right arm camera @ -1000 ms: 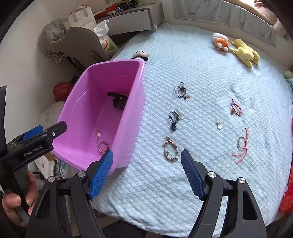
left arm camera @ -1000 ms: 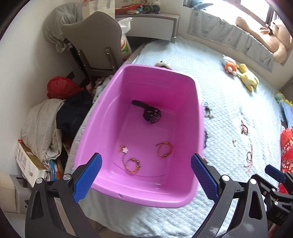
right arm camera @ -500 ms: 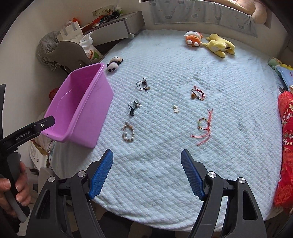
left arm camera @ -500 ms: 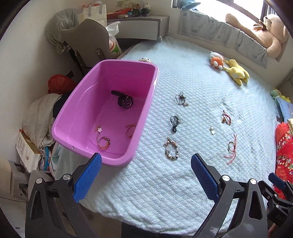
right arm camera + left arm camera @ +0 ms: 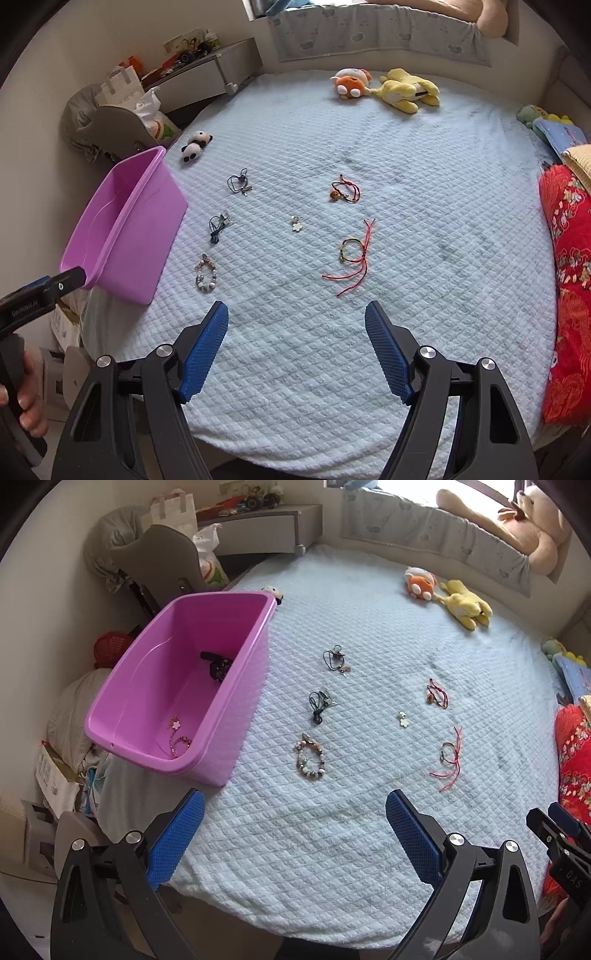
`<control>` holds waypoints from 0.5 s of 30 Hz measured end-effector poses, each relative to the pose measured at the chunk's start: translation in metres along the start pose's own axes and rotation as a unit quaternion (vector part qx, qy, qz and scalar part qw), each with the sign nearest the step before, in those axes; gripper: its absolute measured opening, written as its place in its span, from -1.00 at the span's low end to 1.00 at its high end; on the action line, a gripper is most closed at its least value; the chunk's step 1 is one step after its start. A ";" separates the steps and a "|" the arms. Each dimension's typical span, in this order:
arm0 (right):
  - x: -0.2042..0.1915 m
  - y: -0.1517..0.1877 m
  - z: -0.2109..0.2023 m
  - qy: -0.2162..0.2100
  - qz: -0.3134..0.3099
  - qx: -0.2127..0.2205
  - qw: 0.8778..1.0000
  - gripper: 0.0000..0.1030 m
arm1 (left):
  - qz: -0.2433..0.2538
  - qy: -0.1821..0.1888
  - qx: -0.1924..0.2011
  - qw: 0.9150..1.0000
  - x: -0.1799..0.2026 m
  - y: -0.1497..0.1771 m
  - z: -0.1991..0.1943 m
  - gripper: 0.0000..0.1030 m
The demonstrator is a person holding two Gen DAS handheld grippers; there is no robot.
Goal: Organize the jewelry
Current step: 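Withdraw both open tools from the tub toward the jewelry on the bed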
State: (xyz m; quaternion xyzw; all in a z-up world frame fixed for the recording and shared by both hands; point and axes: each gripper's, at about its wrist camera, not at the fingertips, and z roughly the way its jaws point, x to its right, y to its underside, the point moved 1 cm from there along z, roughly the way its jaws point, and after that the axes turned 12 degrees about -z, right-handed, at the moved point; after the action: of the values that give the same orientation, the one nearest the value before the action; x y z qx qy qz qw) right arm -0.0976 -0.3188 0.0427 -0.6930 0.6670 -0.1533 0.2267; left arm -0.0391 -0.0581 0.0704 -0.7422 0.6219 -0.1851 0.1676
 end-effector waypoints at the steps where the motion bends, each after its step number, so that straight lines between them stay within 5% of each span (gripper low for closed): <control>1: 0.002 0.001 0.004 0.005 0.002 -0.001 1.000 0.42 | 0.006 0.005 0.003 1.000 0.004 0.001 0.005 0.88; 6: 0.014 0.005 0.028 0.032 0.023 -0.002 0.999 0.42 | 0.032 0.028 -0.002 0.999 0.026 0.002 0.037 0.88; 15: 0.043 0.010 0.095 0.060 0.028 0.000 0.998 0.42 | 0.043 0.017 0.010 0.999 0.042 0.020 0.112 0.88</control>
State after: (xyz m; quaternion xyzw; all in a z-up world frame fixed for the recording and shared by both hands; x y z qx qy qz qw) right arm -0.0542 -0.3511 -0.0470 -0.6634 0.6989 -0.1880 0.1899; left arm 0.0049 -0.1007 -0.0345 -0.7096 0.6542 -0.1966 0.1727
